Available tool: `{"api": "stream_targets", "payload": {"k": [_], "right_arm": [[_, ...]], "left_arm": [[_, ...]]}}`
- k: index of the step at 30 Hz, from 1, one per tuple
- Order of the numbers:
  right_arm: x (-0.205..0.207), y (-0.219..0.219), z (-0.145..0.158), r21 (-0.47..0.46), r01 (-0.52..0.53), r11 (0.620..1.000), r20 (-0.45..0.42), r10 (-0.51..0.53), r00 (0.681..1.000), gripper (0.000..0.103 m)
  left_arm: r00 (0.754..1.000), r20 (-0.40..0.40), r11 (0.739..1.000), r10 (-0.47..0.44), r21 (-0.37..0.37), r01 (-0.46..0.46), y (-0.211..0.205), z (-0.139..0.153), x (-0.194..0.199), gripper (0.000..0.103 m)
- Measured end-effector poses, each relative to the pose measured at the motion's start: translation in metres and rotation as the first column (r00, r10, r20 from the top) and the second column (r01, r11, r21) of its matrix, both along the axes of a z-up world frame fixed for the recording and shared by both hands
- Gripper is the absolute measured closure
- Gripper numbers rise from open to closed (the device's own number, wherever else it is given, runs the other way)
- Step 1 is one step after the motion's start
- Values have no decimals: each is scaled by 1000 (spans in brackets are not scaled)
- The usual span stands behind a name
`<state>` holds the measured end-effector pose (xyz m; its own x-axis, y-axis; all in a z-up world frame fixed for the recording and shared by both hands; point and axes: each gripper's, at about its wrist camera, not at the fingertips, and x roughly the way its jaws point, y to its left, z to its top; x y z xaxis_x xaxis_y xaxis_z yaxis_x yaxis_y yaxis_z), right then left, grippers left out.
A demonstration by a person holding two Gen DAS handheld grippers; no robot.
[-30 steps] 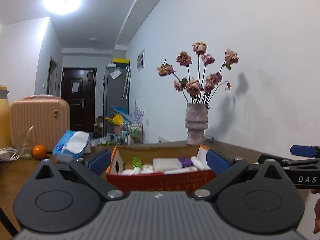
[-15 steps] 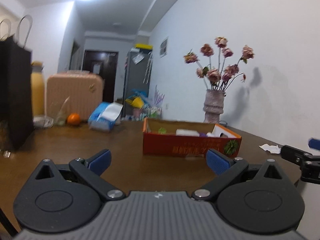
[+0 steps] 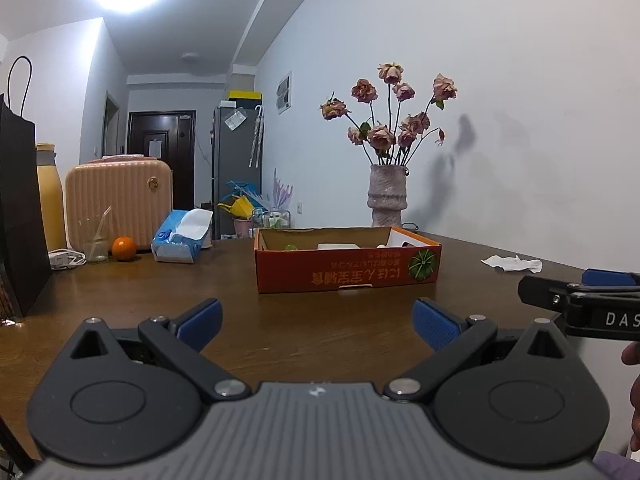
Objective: Organize rigid objects
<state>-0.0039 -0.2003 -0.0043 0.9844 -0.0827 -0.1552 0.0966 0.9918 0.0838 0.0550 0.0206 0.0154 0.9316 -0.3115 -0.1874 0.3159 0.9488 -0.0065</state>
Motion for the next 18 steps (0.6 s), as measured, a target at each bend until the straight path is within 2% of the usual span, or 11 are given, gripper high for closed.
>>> {"api": "stream_targets", "payload": {"k": [8, 18], "right_arm": [[3, -7, 3, 12, 17, 1000, -4, -17, 1000, 0], [5, 0, 4, -18, -9, 1000, -3, 9, 1000, 0]], "left_arm": [[1000, -17, 1000, 18, -4, -18, 0, 1, 5, 0], [1000, -16, 1000, 23, -1, -23, 2, 1, 5, 0]]}}
